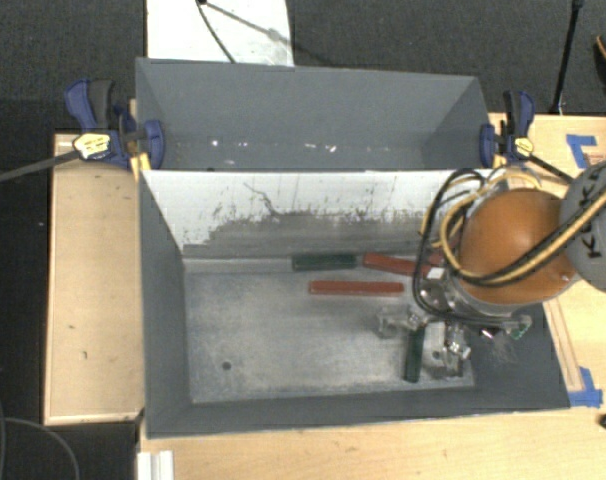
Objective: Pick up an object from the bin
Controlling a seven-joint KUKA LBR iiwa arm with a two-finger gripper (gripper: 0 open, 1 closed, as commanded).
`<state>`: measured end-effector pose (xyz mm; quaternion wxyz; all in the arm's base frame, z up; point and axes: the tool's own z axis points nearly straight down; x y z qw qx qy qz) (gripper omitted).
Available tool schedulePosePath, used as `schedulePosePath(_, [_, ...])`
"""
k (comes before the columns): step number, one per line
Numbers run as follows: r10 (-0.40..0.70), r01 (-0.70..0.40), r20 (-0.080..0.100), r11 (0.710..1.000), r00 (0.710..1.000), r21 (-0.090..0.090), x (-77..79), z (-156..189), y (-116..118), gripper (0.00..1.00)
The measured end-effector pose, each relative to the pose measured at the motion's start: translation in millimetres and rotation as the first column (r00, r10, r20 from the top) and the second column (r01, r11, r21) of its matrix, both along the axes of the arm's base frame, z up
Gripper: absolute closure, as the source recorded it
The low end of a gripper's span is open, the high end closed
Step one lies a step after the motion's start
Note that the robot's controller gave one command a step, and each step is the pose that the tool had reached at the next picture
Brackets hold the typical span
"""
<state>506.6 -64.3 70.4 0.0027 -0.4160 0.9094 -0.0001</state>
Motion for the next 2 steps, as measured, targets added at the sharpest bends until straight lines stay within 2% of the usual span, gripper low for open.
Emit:
schedulePosePath(1, [-0.002,0.002,-0.001,1.0,1.0,0.0,-0.3,-0.1,-0.4,1.0])
schedulePosePath(2, [-0.002,0.002,0.005,1.0,1.0,-0.003,12.4,158.2,-11.1,1.0])
